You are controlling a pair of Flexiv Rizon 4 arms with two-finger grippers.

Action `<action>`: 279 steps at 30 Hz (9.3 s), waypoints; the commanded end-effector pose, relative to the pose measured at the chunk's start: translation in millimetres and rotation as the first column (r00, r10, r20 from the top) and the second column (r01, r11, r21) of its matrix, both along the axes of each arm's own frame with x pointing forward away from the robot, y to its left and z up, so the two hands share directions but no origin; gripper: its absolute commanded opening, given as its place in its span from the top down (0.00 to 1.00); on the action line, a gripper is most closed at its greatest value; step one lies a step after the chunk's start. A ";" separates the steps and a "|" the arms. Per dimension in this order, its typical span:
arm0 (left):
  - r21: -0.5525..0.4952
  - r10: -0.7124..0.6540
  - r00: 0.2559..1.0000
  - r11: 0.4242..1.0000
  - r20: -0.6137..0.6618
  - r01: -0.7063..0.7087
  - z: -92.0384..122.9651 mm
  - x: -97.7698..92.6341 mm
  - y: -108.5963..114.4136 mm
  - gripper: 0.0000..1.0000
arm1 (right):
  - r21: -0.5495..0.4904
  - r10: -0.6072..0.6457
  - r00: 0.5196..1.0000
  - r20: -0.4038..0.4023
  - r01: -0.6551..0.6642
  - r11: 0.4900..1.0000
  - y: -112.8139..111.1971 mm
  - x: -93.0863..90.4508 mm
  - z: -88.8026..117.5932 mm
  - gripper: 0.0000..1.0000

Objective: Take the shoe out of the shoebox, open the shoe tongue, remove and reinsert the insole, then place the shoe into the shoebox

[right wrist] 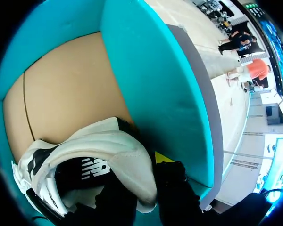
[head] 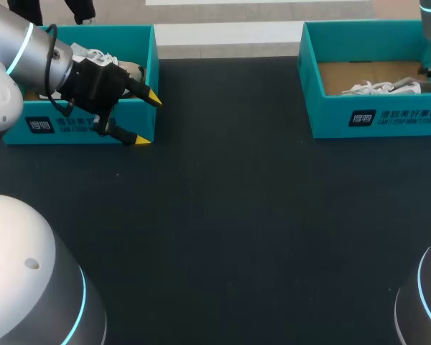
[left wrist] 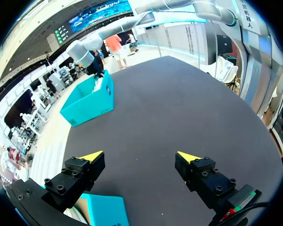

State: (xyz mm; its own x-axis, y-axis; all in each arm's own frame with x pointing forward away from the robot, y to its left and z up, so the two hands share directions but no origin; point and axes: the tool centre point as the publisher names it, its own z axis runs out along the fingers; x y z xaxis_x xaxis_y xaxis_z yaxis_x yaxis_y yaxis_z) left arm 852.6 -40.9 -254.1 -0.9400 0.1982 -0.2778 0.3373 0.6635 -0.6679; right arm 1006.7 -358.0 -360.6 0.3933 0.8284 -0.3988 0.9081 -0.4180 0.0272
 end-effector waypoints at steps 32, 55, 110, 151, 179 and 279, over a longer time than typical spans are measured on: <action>0.002 0.000 1.000 1.000 0.000 0.000 0.0 -0.2 0.1 0.00 | 0.109 0.009 0.986 0.165 -0.027 0.994 62.4 -32.4 111.9 0.00; 0.262 -0.526 0.837 0.837 0.150 0.479 23.4 64.3 59.0 0.00 | 0.109 0.009 0.986 0.165 -0.027 0.994 62.4 -32.4 111.9 0.00; 0.727 -0.988 0.113 0.157 0.109 0.668 20.5 158.7 133.7 0.00 | 0.109 0.009 0.986 0.165 -0.027 0.994 62.4 -32.4 111.9 0.00; 0.857 -0.994 0.112 0.049 -0.010 0.512 20.9 251.1 262.4 0.00 | 0.109 0.009 0.986 0.165 -0.027 0.994 62.4 -32.4 111.9 0.00; 0.891 -0.973 0.229 0.096 -0.009 0.443 -14.1 324.2 319.6 0.00 | 0.109 0.009 0.986 0.165 -0.027 0.994 62.4 -32.4 111.9 0.00; 0.813 -0.969 0.233 0.073 -0.078 0.577 88.0 290.7 345.3 1.00 | 0.109 0.009 0.986 0.165 -0.027 0.994 62.4 -32.4 111.9 0.00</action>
